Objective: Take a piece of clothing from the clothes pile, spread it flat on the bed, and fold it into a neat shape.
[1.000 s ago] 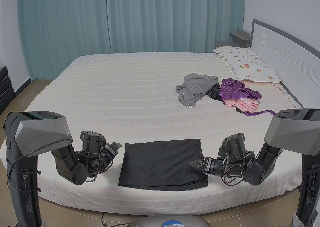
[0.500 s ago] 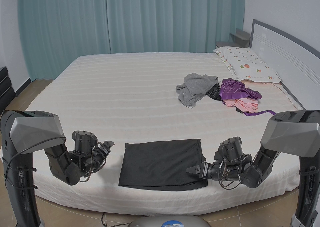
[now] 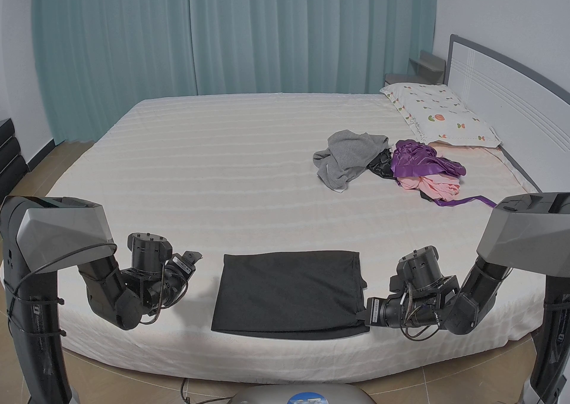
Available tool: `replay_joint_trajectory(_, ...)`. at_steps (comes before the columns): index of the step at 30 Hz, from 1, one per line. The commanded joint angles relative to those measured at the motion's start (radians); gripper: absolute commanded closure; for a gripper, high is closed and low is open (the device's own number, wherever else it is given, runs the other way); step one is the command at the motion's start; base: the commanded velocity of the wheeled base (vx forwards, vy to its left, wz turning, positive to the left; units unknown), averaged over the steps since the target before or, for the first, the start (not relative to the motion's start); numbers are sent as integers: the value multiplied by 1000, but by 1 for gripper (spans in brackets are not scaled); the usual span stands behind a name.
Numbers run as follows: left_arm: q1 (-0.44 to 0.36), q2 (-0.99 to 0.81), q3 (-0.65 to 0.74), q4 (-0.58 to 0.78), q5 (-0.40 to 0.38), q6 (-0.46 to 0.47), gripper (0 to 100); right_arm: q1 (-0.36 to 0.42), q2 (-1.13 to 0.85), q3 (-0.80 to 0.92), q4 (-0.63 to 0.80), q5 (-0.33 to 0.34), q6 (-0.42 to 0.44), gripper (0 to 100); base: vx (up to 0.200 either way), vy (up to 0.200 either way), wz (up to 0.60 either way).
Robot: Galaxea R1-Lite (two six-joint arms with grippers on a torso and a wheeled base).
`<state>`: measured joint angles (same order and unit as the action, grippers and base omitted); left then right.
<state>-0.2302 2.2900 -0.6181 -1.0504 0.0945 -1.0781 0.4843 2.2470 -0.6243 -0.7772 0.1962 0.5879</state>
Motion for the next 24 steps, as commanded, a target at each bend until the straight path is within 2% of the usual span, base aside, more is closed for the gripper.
replay_joint_trajectory(1,0,0,0,0,1,0,0,2,-30,21,0,0,-3,100,0,0,0)
replay_joint_trajectory(7,0,0,0,0,1,0,0,-6,-27,35,-4,-3,-11,100,0,0,0)
replay_joint_trajectory(16,0,0,0,0,1,0,0,-29,-1,43,-4,-7,-85,100,0,0,0)
replay_joint_trajectory(17,0,0,1,0,1,0,0,-30,3,35,-4,-7,-88,0,0,0,0)
replay_joint_trajectory(24,0,2,1,0,1,0,0,-47,0,-5,-4,-3,-89,0,0,0,0)
